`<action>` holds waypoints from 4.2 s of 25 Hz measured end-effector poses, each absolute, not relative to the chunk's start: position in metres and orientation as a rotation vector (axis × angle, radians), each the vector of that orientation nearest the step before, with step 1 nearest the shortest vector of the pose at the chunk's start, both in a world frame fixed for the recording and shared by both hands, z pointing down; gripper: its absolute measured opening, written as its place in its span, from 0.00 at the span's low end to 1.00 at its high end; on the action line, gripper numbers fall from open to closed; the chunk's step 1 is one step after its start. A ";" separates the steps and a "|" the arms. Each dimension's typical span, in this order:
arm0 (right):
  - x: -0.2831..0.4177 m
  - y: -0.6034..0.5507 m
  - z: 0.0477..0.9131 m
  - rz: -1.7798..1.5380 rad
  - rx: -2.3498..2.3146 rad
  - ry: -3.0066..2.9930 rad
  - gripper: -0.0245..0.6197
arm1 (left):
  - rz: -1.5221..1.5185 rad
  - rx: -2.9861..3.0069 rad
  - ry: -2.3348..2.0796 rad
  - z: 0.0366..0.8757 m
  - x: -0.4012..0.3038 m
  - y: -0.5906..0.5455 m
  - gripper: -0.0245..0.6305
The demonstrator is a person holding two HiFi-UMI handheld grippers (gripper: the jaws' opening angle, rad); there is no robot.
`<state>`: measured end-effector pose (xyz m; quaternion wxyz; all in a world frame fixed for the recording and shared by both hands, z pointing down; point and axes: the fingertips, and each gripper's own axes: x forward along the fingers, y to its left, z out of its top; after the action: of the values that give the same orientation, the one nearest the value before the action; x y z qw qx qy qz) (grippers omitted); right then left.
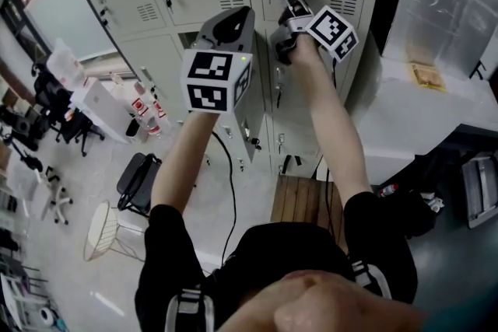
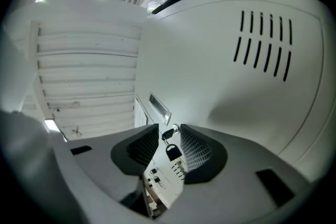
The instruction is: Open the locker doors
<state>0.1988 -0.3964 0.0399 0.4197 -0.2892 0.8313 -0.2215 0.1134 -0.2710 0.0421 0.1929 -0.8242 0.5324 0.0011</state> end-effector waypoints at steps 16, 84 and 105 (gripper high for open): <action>0.185 -0.372 0.022 0.260 -1.145 2.543 0.20 | 0.064 -2.436 1.481 0.056 0.125 -0.291 0.05; 0.145 -0.335 -0.028 0.568 -1.040 2.768 0.25 | 0.173 -2.501 1.495 0.057 0.099 -0.291 0.05; 0.209 -0.233 -0.033 0.388 -0.717 2.759 0.26 | 0.139 -2.542 1.341 0.076 0.174 -0.266 0.05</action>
<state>0.2087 -0.2334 -0.0326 0.1321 -0.2472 0.9506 0.1338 0.1742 -0.2662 0.0761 0.1317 -0.8757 0.4621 0.0480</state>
